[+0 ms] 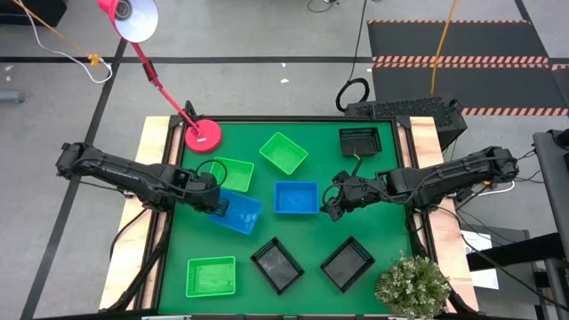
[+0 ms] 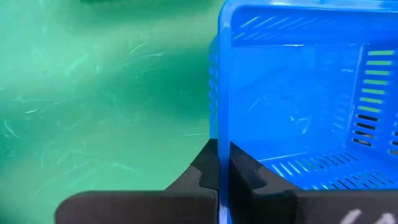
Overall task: Stack baskets by color
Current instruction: Stack the left blue bin on the blue bins
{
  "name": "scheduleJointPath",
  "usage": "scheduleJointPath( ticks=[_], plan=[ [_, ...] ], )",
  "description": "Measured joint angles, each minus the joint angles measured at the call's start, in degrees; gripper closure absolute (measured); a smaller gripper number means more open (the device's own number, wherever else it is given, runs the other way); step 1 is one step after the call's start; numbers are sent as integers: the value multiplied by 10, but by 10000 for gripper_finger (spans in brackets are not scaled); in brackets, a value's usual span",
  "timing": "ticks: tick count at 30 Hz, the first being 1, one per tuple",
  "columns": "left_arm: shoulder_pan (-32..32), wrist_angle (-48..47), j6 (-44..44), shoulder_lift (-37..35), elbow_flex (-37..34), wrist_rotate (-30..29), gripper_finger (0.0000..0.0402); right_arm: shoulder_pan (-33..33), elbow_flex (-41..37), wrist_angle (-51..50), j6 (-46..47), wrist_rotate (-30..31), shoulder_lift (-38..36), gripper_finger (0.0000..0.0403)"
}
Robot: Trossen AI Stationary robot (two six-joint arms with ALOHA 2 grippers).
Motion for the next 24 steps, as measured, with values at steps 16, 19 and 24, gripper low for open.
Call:
scheduleJointPath(
  ticks=[16,19,24],
  plan=[
    [0,-56,-53,0,160,-26,398,0,0,-17,-70,-6,-2,248],
    [0,-69,-82,0,204,-42,398,0,0,-31,-96,-8,-6,248],
    [1,-93,-111,12,283,-91,398,-2,0,-64,-147,-23,-21,248]
  ],
)
